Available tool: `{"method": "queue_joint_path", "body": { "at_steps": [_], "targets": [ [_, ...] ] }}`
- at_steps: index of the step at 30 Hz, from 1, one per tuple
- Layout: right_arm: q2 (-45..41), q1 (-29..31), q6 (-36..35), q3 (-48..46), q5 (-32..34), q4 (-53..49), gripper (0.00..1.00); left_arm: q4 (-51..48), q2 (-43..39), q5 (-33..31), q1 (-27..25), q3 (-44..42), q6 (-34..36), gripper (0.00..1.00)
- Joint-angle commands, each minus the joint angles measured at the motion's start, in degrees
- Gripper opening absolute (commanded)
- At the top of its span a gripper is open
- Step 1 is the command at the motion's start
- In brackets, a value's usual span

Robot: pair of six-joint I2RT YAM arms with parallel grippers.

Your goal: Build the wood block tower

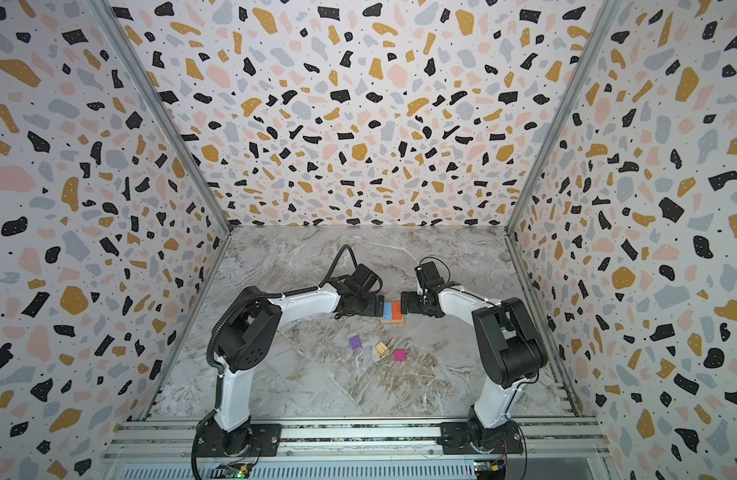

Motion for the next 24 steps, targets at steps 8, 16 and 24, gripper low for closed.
{"method": "queue_joint_path", "body": {
  "at_steps": [8, 16, 24],
  "targets": [
    [0.3, 0.7, -0.3, 2.0, -0.1, -0.6, 0.97, -0.4, -1.5, -1.2, 0.2, 0.0, 0.0, 1.00],
    [0.2, 0.8, 0.0, 2.1, 0.9, -0.8, 0.97, -0.4, -1.3, -0.9, 0.2, 0.0, 0.0, 1.00],
    [0.5, 0.8, 0.1, 2.4, 1.1, -1.0, 0.97, 0.3, -1.8, -0.1, 0.2, -1.2, -0.6, 1.00]
  ]
}}
